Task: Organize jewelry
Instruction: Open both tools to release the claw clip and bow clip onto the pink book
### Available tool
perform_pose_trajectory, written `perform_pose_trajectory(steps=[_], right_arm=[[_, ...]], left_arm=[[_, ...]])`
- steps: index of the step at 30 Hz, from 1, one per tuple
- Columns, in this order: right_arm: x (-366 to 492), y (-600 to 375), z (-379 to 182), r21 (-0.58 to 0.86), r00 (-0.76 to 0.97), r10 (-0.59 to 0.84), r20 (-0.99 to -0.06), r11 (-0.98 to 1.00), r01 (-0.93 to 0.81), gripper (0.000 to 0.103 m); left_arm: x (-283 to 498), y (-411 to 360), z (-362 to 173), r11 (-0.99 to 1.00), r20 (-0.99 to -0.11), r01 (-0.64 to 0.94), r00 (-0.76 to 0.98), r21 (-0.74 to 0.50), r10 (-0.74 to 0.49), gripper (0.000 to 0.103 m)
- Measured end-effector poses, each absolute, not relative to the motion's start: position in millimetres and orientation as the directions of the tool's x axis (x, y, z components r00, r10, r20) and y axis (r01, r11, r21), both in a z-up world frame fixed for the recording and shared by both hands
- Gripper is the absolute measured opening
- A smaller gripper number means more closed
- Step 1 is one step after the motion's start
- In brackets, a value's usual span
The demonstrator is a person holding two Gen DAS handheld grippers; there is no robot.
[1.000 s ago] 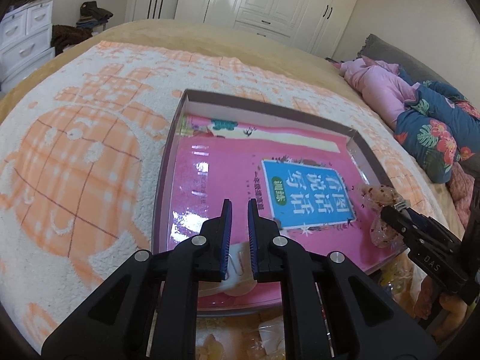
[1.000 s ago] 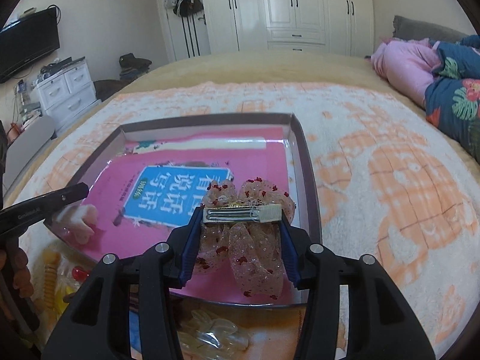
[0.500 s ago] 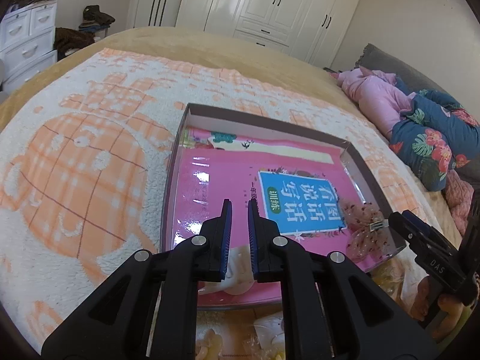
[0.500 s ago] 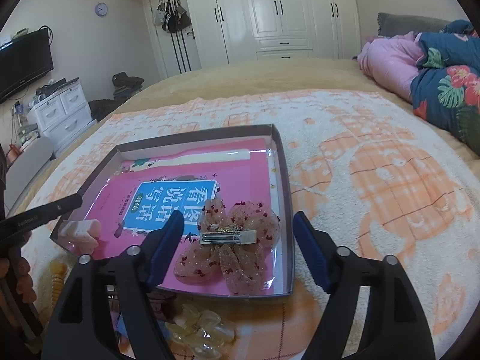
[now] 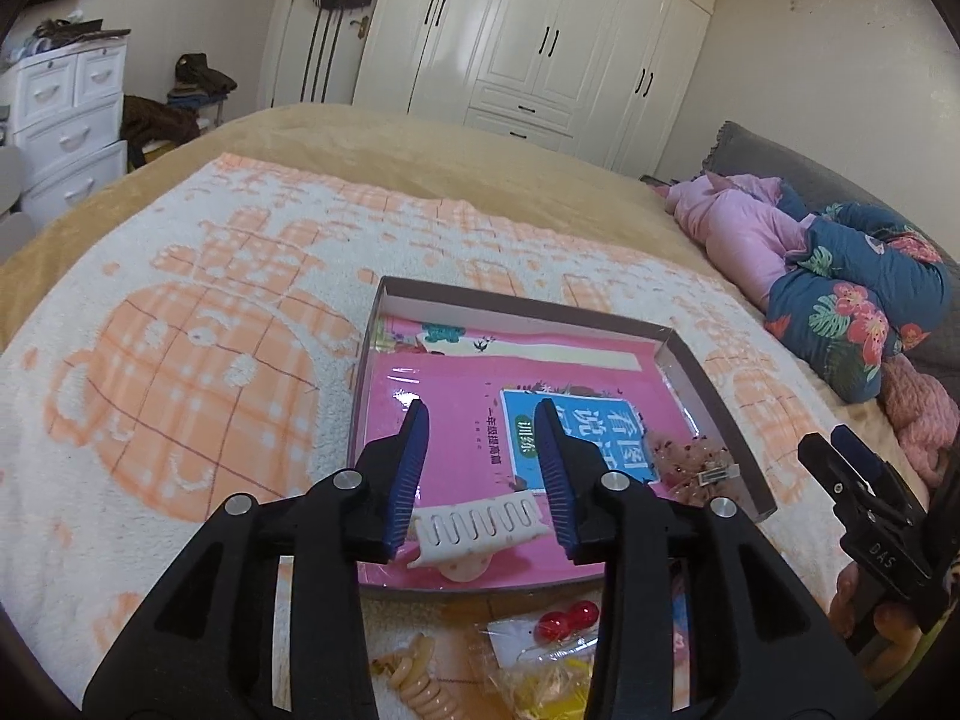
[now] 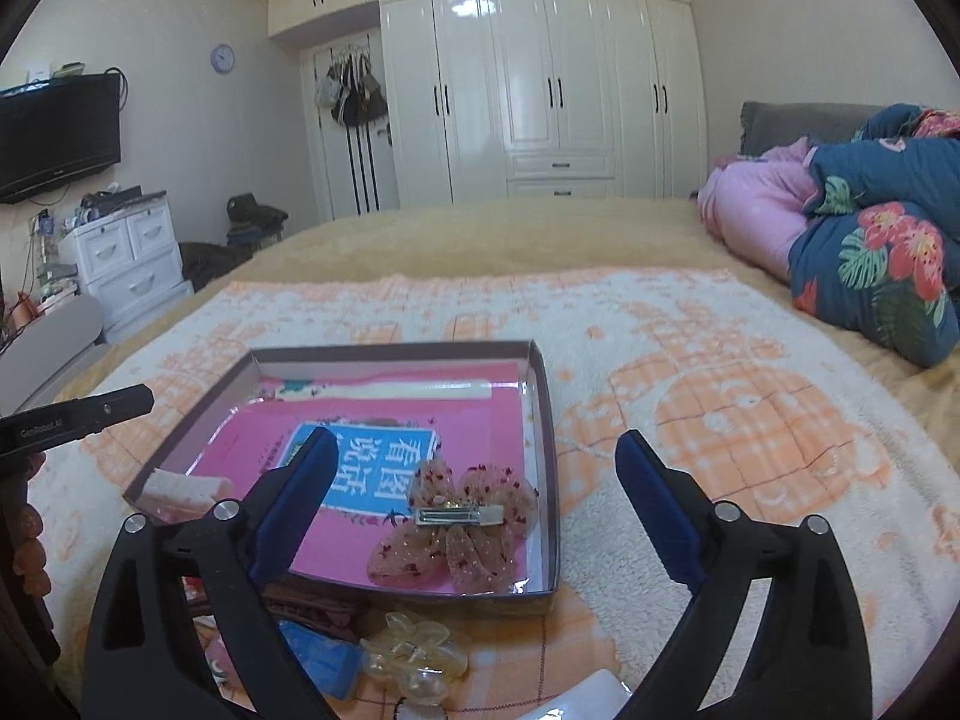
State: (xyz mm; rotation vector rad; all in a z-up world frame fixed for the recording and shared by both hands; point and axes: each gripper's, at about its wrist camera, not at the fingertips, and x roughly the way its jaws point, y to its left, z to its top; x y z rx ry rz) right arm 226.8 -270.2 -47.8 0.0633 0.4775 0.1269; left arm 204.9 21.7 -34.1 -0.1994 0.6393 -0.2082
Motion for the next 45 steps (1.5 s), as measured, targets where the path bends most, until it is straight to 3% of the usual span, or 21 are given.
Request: perform_pose_trajectory(steps=[14,28,34,45], right_arm=[[202.9,-274.5,-32.1,0.103,0.9,0.129,-0.416,0.99,-0.094,0.096],[163.6,-267.5,-8.2,0.043,0.933,0.12,-0.339,0.993,-0.112,0.097],[149.6,-265.4,-2.2,0.028,0.94,0.129,-0.316,0.992,-0.126,0.097],[123.4,-266.7,-5.0,0.009,0.938,0.159,-0.309,0.986,-0.164,0.097]], left_arm=[[174.0,20.8,-11.9,0.967,-0.513,0.134,0.827,-0.217,-0.23,0.048],[131.2,17.2,13.1,0.97,-0.415,0.153,0.883,-0.188,-0.219,0.083],[114.3,17.6,17.0,0.969,-0.389,0.157,0.894,-0.19,-0.221,0.089],[92.4,29.8,7.3,0.975,-0.407,0.131,0.892,-0.179,-0.195,0.09]])
